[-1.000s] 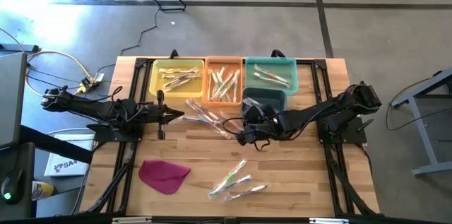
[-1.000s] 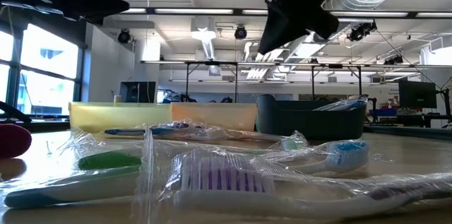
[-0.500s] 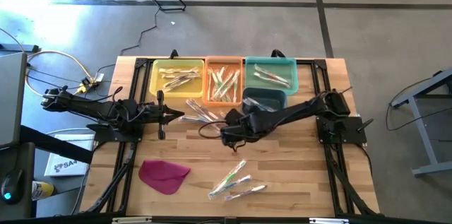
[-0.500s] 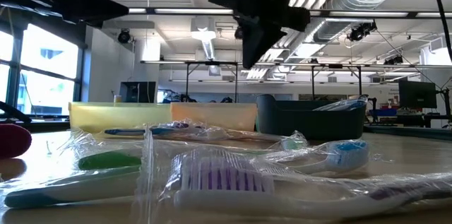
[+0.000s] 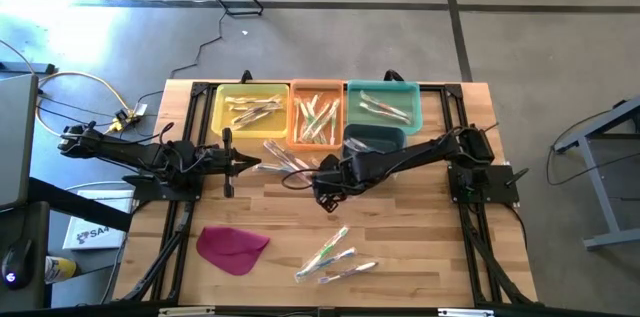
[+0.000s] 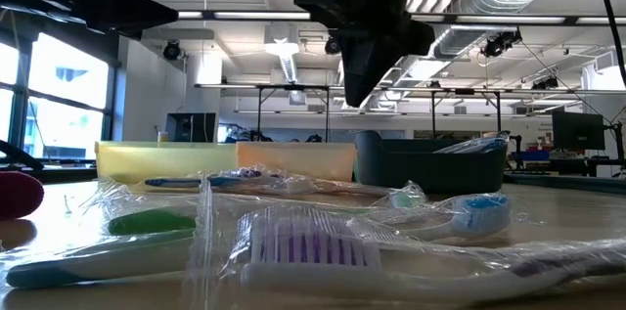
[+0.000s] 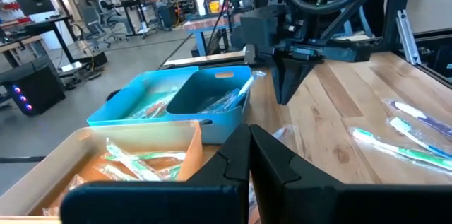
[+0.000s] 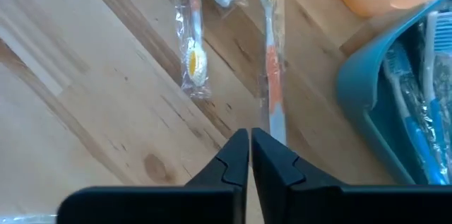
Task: Pick & Place Toothbrushes
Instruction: Put the orange toothbrush into the blue bin
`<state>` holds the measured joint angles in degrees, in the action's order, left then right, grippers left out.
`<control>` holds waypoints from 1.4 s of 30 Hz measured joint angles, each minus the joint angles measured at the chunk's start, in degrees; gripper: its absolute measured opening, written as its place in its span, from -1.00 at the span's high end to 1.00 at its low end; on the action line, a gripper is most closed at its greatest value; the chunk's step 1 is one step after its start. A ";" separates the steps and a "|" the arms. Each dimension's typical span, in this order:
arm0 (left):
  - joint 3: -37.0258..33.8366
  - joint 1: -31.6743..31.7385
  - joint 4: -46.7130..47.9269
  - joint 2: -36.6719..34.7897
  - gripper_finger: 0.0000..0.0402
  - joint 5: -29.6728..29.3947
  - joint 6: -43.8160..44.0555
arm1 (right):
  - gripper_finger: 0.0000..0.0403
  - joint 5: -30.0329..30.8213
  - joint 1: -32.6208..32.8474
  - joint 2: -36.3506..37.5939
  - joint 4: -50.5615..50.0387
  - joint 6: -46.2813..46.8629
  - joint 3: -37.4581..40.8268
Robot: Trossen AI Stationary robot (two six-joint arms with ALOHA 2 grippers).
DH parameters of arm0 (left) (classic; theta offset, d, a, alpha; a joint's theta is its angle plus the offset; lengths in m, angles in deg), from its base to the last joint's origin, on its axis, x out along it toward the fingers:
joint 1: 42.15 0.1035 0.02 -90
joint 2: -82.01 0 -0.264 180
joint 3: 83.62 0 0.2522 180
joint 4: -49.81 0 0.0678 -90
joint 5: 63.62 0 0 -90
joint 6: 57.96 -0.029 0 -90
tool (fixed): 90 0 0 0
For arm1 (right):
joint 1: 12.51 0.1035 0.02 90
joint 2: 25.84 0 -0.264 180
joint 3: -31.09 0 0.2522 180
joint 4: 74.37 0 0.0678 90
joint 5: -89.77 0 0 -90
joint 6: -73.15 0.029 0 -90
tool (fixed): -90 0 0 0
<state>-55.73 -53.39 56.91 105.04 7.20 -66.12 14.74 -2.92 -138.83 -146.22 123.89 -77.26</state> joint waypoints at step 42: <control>0.00 0.00 0.87 -0.02 1.00 0.09 -0.09 | 0.30 3.07 0.04 -5.44 8.27 13.51 9.39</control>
<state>-55.73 -53.39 57.78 105.02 7.28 -66.21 17.81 -2.88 -144.27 -137.96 137.39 -67.87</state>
